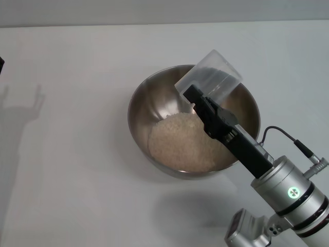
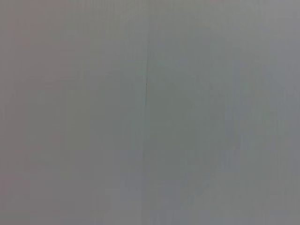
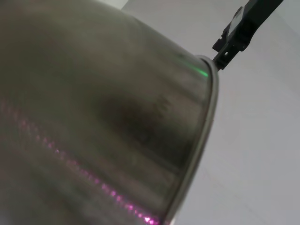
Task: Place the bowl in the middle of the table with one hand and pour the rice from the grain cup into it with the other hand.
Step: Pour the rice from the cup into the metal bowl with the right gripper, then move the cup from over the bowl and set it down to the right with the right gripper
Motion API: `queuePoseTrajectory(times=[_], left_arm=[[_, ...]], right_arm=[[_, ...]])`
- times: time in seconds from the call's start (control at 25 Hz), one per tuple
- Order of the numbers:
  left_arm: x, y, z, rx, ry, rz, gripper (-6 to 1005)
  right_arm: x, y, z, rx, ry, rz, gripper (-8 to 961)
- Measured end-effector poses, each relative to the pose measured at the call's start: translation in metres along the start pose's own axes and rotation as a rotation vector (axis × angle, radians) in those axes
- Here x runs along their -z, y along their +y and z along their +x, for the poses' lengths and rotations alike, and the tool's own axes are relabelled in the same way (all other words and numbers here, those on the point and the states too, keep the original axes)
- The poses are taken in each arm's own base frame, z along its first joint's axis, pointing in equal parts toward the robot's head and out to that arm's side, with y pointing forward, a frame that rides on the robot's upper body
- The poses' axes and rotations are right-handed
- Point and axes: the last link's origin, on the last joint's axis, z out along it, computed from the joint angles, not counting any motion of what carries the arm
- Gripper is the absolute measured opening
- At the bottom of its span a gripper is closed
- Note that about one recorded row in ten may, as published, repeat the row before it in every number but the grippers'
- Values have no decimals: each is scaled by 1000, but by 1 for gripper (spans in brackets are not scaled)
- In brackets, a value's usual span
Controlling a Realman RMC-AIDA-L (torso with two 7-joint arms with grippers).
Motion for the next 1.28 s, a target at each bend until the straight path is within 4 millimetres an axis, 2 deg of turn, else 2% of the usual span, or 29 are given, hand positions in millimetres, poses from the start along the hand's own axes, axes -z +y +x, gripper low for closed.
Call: queuePoseTrajectory(times=[0.28, 0.36, 0.4, 0.48, 0.52, 0.56, 0.6, 0.64, 0.68, 0.72, 0.76, 0.8, 0.84, 0.88, 0.92, 1.0, 1.04, 1.12, 1.16, 1.2, 1.28], left_arm=[[0, 0, 0, 0, 1, -1, 788], [0, 0, 0, 0, 1, -1, 788], [0, 0, 0, 0, 1, -1, 788], [-1, 0, 0, 0, 1, -1, 788], [-1, 1, 0, 0, 2, -2, 788], [-1, 1, 0, 1, 3, -3, 788], [-2, 1, 0, 1, 3, -3, 788], [-2, 1, 0, 1, 3, -3, 789], [-2, 1, 1, 1, 3, -3, 789], [-2, 1, 1, 1, 4, -4, 789], [-2, 1, 1, 1, 4, -4, 789], [-3, 1, 1, 1, 5, -5, 789], [-3, 1, 1, 1, 5, -5, 789], [-3, 1, 1, 1, 5, -5, 789], [-3, 1, 1, 1, 5, -5, 789], [-2, 1, 1, 1, 5, -5, 789], [-2, 1, 1, 1, 5, -5, 789], [-2, 1, 1, 1, 4, -4, 789], [-2, 1, 1, 1, 4, -4, 789], [-2, 1, 1, 1, 4, -4, 789], [-2, 1, 1, 1, 3, -4, 789]], right_arm=[[-1, 1, 2, -13, 9, -3, 12], [-6, -4, 6, -182, 51, 11, 12], [-6, -4, 6, -182, 51, 11, 12], [-9, -7, 10, -359, 85, 21, 12], [-10, -7, 14, -523, 115, 35, 12], [-10, -7, 14, -523, 115, 35, 12], [-10, -8, 19, -700, 151, 60, 12], [-10, -8, 19, -700, 151, 60, 12], [-10, -8, 22, -769, 171, 71, 12], [-9, -9, 29, -920, 227, 106, 12], [-9, -9, 29, -920, 227, 106, 12], [-4, -11, 38, -1082, 280, 172, 12], [-4, -11, 38, -1082, 280, 172, 12], [-1, -12, 43, -1170, 298, 215, 12], [8, -12, 53, -1358, 324, 306, 12], [17, -7, 65, -1512, 361, 380, 12], [17, -7, 65, -1512, 361, 380, 12], [31, 9, 82, -1708, 435, 458, 12], [31, 9, 82, -1708, 435, 458, 12], [39, 20, 90, -1806, 475, 484, 12], [44, 27, 94, -1846, 493, 490, 12]])
